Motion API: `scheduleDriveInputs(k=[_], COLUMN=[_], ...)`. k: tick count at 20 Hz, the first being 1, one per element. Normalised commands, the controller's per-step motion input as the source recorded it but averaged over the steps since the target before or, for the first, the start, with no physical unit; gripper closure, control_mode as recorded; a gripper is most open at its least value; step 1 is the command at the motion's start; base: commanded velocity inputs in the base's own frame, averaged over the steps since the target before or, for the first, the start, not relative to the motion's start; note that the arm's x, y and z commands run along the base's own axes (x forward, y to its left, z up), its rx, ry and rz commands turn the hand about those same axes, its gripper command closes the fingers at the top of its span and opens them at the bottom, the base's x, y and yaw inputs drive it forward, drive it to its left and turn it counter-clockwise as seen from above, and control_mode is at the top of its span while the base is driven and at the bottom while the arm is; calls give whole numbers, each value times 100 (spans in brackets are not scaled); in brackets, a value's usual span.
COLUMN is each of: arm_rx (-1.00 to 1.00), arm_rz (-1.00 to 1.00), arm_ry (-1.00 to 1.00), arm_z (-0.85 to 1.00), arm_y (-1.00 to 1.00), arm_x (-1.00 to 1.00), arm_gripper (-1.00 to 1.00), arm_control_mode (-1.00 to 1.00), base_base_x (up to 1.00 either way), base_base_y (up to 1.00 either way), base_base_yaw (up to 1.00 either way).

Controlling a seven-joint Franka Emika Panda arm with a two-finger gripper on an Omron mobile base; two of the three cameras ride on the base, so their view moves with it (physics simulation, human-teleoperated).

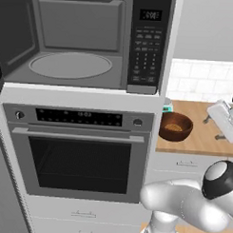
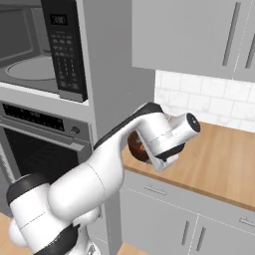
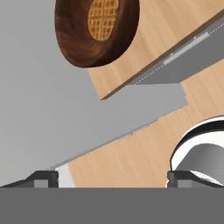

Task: Open the microwave, place the bowl with waffle inside the microwave, then close the microwave door and turn it on.

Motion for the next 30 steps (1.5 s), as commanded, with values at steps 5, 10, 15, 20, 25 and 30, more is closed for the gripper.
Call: scheduleDriveInputs(k=[5,10,15,20,25,30], arm_rx=[-1,-2,0,0,0,0], arm_rz=[0,0,0,0,0,0], arm_ry=[2,4,6,5,3,2], arm_z=[-29,-25,-25,-25,-26,-26], arm_y=[-6,-6,-13,-21,-27,-16], arm_x=[38,44,42,43,41,35], arm_gripper=[-100,-100,-100,-100,-100,-100], arm_control_mode=[-100,-100,-100,-100,-100,-100], base_base_x=[0,0,0,0,0,0], base_base_y=[0,0,0,0,0,0], base_base_yaw=[0,0,0,0,0,0])
